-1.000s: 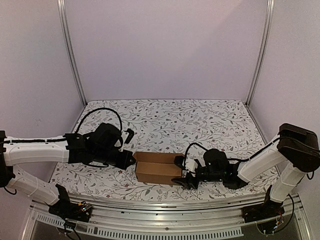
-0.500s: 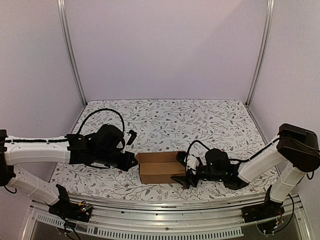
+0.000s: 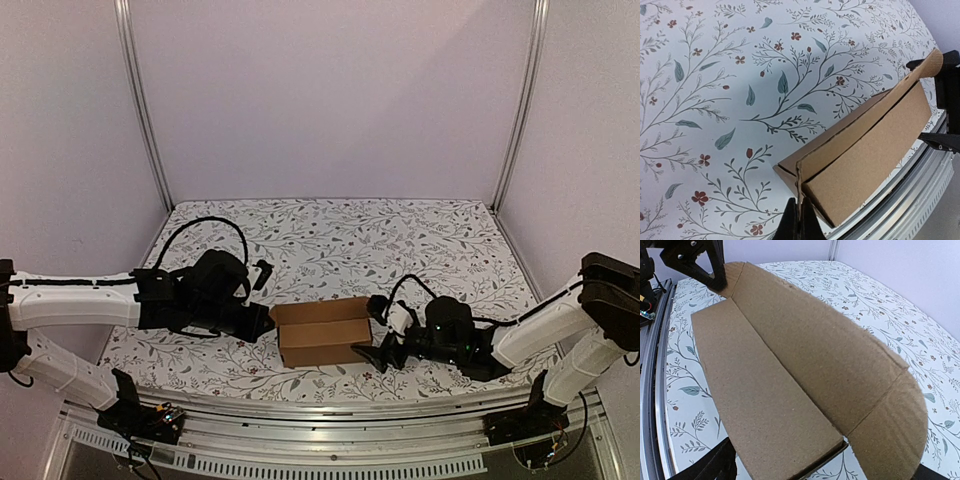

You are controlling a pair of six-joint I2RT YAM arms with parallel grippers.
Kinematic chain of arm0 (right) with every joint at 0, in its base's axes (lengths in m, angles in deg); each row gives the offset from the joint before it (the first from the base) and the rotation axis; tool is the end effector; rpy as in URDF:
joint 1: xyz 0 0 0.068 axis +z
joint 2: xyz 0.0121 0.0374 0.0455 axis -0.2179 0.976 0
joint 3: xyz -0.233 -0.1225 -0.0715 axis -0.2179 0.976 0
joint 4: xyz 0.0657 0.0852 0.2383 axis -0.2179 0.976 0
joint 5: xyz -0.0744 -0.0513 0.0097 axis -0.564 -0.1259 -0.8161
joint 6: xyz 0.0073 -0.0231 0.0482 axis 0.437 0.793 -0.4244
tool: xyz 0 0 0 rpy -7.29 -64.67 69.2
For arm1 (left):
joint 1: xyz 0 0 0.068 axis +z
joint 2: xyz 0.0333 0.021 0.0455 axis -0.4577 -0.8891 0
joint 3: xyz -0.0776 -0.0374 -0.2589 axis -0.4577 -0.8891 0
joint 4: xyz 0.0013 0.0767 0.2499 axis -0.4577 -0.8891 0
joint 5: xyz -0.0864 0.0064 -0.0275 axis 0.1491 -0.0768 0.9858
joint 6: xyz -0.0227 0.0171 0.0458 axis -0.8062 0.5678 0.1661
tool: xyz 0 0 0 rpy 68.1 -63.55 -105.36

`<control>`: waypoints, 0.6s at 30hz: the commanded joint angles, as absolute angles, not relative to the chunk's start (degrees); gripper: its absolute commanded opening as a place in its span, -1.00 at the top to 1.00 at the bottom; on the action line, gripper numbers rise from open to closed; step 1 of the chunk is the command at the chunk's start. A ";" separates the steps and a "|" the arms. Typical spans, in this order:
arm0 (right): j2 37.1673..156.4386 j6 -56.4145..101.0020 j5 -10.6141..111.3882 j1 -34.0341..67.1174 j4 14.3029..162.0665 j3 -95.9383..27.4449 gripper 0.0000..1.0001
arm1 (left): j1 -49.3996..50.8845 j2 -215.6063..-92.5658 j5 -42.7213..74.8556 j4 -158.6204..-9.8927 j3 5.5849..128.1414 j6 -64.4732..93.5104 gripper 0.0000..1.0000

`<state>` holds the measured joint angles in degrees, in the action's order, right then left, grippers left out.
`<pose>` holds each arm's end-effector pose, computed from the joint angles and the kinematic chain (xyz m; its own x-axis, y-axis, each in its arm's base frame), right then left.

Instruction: Fold the paper box

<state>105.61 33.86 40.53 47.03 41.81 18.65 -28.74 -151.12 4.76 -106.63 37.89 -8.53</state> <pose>0.1386 0.2339 0.1350 -0.1138 -0.3577 -0.9269 -0.8561 0.5086 -0.0912 0.1440 -0.2099 0.2146 -0.8095 0.1849 -0.5572 0.4233 0.8415 -0.3357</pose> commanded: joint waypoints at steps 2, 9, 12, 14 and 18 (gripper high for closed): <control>98.13 33.84 36.54 46.85 48.01 20.18 -0.82 | -29.97 -152.27 3.86 -111.35 37.57 -8.97 1.00; 84.84 34.95 34.00 46.87 56.70 21.22 -0.79 | -30.12 -152.57 3.50 -111.37 38.41 -8.69 1.00; 79.20 35.83 35.26 47.02 61.70 19.02 -0.57 | -30.22 -152.58 3.38 -111.24 38.71 -8.85 1.00; 76.78 36.29 36.85 47.42 62.59 17.84 -0.41 | -30.34 -152.68 3.17 -111.22 38.88 -8.86 1.00; 75.77 37.07 40.21 49.03 63.80 15.04 0.01 | -30.50 -152.64 2.91 -110.98 39.03 -8.76 1.00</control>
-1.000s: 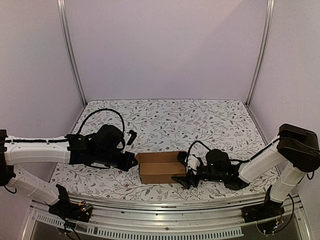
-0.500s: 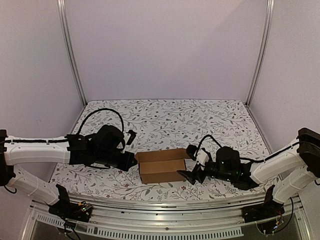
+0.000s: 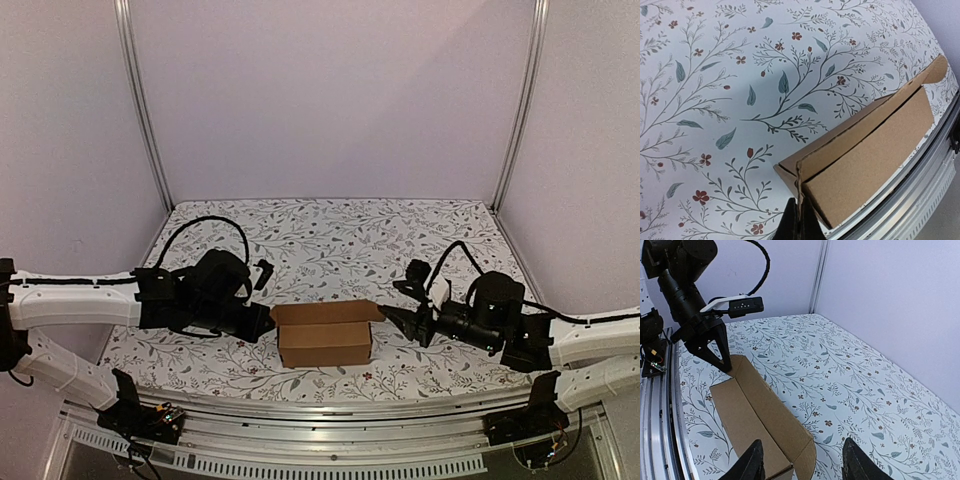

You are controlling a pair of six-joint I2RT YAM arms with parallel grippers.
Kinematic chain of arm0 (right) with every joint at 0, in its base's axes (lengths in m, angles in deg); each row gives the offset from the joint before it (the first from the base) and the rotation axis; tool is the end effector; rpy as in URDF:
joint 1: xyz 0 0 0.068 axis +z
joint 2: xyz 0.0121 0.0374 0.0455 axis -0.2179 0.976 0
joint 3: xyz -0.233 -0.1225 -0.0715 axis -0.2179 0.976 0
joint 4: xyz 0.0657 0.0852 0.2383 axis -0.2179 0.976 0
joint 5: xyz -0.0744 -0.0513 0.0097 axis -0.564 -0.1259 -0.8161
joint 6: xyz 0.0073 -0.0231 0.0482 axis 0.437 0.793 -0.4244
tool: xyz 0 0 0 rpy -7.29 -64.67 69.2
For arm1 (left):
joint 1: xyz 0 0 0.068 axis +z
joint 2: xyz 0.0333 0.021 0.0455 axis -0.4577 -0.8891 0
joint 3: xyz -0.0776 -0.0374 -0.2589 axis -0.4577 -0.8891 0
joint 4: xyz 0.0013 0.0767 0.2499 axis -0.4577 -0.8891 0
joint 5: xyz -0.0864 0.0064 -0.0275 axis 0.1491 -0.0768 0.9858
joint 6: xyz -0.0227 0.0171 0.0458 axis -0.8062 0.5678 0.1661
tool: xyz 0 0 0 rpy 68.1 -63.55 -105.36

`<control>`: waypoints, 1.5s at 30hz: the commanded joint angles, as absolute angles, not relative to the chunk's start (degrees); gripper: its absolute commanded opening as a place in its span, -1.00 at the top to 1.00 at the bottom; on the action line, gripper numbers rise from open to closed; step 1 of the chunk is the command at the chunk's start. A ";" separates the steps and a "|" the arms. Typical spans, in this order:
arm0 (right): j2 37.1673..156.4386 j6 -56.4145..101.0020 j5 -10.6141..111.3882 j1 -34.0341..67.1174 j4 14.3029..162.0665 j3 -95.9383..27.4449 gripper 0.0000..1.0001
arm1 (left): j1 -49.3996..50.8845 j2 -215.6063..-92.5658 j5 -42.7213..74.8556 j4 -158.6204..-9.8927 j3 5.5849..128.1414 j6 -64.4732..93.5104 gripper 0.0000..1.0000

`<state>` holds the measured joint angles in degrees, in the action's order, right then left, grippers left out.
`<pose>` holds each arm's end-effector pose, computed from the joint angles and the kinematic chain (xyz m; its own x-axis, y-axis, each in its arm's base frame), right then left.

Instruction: Fold the paper box

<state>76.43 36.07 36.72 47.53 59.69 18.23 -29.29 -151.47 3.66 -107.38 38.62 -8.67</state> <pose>0.1175 0.1971 0.2236 0.0153 -0.2152 -0.9764 -0.8148 0.5633 -0.1370 0.1434 -0.2121 0.2162 -0.8063 0.1881 -0.5608 0.4218 0.8476 -0.3221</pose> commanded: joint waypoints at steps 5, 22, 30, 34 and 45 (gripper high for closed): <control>80.79 37.28 42.09 51.39 63.45 12.23 0.42 | -30.90 -152.64 1.92 -110.81 39.17 -8.96 1.00; 99.35 32.81 39.16 54.48 59.72 7.64 0.98 | -33.93 -155.98 -0.70 -110.75 41.90 -9.46 1.00; 103.17 30.94 37.57 55.49 57.83 7.39 1.00 | -35.00 -157.58 -1.25 -110.89 42.91 -9.35 1.00; 104.10 30.44 35.43 55.64 58.09 7.52 1.00 | -35.24 -157.95 -1.10 -111.17 43.36 -9.42 1.00; 104.73 30.46 28.07 58.12 62.80 7.21 1.00 | -37.27 -158.57 -1.74 -111.92 44.00 -15.06 1.00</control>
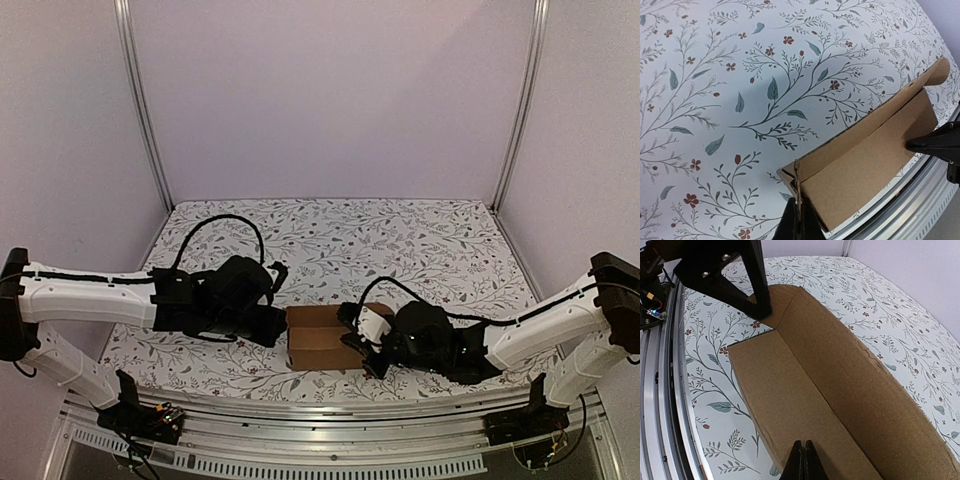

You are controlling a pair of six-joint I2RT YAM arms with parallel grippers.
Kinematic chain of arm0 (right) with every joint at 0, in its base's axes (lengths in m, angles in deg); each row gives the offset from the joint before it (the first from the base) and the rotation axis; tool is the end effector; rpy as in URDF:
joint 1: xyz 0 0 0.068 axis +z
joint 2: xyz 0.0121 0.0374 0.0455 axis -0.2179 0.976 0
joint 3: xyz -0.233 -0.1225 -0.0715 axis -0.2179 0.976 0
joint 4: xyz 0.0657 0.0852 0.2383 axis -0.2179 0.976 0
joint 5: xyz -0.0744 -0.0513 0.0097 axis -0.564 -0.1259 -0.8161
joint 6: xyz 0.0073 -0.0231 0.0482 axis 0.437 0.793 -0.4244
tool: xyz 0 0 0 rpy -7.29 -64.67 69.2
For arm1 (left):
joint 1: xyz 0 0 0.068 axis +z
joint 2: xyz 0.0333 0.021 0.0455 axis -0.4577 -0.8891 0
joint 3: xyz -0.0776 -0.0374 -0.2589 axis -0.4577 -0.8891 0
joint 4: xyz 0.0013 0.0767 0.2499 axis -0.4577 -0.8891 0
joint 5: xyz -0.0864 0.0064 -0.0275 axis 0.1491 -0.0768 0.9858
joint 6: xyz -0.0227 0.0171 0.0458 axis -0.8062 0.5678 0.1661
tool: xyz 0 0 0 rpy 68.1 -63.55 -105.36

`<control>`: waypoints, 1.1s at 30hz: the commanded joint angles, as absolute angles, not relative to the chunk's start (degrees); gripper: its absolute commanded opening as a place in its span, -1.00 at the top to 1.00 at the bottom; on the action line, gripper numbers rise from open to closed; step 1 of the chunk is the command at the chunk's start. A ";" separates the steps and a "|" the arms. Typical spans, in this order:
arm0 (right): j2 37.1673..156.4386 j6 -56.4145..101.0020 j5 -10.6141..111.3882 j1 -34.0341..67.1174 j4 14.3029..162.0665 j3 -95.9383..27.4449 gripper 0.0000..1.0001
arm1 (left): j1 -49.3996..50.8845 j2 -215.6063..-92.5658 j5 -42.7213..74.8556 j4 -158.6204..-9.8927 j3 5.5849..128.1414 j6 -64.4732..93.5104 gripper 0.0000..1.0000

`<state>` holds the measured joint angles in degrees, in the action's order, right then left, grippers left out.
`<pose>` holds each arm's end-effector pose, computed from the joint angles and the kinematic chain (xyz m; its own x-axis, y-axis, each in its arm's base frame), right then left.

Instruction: Fold the paper box

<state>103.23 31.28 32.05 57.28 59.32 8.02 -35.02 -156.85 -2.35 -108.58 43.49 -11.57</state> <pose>0.1089 0.2782 0.1662 -0.1173 -0.4282 -0.8961 -0.8701 0.4792 -0.1150 0.1343 -0.2418 0.2186 -0.7900 0.2097 -0.5762 0.4263 0.8632 -0.2703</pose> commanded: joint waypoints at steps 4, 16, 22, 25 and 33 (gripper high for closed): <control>105.09 30.08 26.29 58.93 62.99 7.20 1.00 | -38.86 -159.92 -3.66 -112.47 44.47 -19.36 1.00; 104.24 29.44 24.83 59.80 63.07 7.37 0.91 | -41.74 -164.76 -8.78 -116.46 47.87 -23.91 1.00; 99.51 30.81 24.71 59.76 64.50 7.29 0.80 | -41.99 -164.71 -10.21 -118.47 48.66 -22.29 1.00; 96.15 31.68 24.46 59.81 66.16 7.05 0.72 | -42.17 -164.55 -10.94 -118.92 48.74 -21.96 1.00; 83.68 36.16 22.76 59.81 76.13 8.06 0.31 | -42.53 -164.99 -11.76 -119.27 49.09 -21.08 1.00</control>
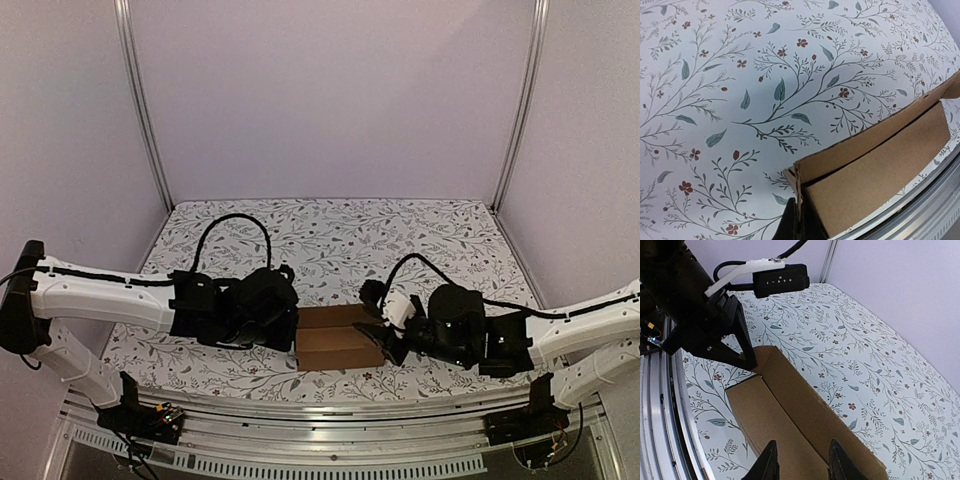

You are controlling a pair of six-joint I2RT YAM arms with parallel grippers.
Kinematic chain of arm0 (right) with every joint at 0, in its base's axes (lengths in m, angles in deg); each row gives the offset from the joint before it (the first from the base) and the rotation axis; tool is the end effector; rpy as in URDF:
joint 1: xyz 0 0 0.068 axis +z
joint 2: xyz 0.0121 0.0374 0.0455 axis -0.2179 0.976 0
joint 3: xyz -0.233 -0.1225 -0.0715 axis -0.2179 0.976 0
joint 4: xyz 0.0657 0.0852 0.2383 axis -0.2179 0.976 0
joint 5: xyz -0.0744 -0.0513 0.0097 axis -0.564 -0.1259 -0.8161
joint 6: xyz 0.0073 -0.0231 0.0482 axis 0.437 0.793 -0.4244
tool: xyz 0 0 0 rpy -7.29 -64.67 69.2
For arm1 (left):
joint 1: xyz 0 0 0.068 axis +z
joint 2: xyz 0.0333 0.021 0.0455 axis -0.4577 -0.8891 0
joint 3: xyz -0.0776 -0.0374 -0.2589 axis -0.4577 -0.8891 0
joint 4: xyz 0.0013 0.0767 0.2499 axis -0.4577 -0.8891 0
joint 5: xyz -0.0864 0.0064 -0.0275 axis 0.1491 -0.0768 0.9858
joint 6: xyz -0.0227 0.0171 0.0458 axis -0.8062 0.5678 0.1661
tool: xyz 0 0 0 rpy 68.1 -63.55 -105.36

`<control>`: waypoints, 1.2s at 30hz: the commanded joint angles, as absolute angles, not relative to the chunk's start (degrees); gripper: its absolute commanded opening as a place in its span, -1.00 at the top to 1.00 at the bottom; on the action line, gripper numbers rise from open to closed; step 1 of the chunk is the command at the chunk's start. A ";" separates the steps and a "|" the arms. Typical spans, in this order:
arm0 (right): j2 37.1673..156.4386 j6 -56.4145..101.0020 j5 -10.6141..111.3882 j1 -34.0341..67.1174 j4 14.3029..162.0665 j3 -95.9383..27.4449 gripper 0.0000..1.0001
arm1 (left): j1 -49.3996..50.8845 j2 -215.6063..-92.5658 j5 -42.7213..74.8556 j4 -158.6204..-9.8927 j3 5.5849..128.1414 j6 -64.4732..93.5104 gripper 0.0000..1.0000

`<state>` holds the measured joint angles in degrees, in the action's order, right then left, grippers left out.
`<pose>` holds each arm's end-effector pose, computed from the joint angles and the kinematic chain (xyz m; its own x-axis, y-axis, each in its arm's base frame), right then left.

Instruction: Fold the paper box

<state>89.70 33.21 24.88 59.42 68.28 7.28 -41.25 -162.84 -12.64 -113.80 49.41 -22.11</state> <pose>0.0951 0.2578 0.2183 -0.0498 -0.3738 -0.9262 -0.8221 0.5419 -0.1745 0.1197 -0.2696 0.2180 -0.8025 0.1307 -0.5822 0.3053 0.9283 -0.2124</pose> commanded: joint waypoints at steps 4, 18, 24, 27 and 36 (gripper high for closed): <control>76.00 39.71 20.53 59.56 84.12 9.57 -0.04 | -42.67 -165.27 -12.45 -119.57 49.49 -20.18 1.00; 67.99 27.88 26.83 53.49 88.36 18.72 -0.97 | -42.81 -165.89 -12.76 -119.77 50.15 -19.04 1.00; 73.57 23.09 33.24 51.00 76.17 22.91 -0.97 | -42.81 -165.89 -12.68 -119.86 50.07 -19.01 1.00; 77.67 23.10 34.72 50.35 70.75 23.14 -0.98 | -42.85 -165.70 -12.53 -119.91 49.93 -19.00 1.00; 93.37 24.80 41.99 46.88 53.43 22.39 -0.98 | -43.03 -165.25 -12.68 -120.34 49.36 -19.33 1.00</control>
